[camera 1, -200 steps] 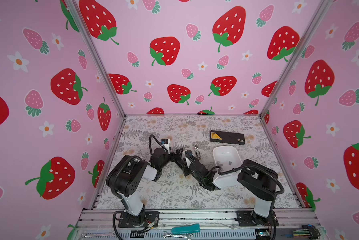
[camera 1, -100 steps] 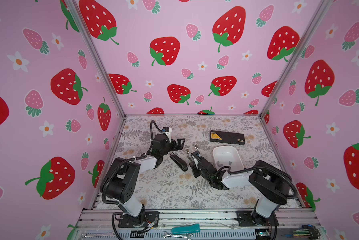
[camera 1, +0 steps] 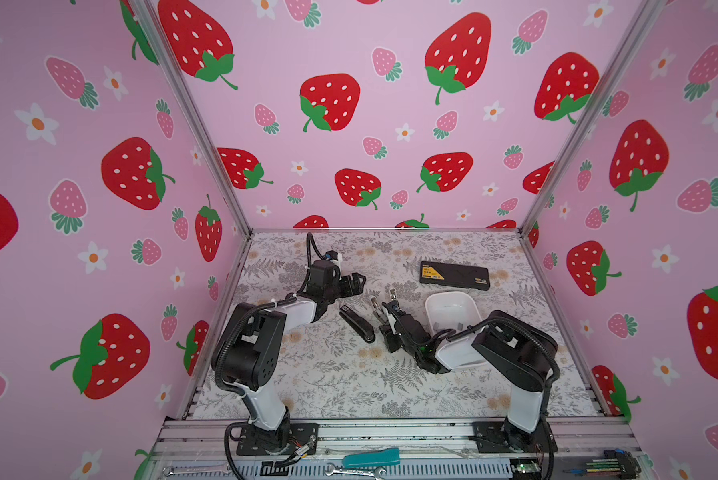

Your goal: Load the staples into the stapler

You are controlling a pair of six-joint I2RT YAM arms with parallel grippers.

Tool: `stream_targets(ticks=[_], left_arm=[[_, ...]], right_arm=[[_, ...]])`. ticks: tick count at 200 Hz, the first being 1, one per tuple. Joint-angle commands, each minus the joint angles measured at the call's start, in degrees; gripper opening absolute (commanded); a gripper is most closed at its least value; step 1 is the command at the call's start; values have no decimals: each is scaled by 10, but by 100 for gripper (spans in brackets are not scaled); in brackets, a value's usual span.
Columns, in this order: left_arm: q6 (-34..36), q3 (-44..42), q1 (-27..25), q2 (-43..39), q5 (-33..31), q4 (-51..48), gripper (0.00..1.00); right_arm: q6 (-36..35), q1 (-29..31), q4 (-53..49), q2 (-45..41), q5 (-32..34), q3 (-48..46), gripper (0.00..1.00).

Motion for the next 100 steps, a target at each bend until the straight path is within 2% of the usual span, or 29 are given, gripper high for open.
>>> stream_targets(ticks=[1,26,61,100], left_arm=[[21,27,-1,15,-34,-44,90],[31,41,-2,36,-52,-62,90],[55,48,-16,51,-46,-66,88],[80,33,-34,59,-36,-36,86]], right_arm=[[-4,-3,-31,30,-11,1,37],[-7,-3,-36,42,-6,10,37],[-14,-3,-38,54,-9,17,40],[-14,-3,-36,56,-18,19,27]])
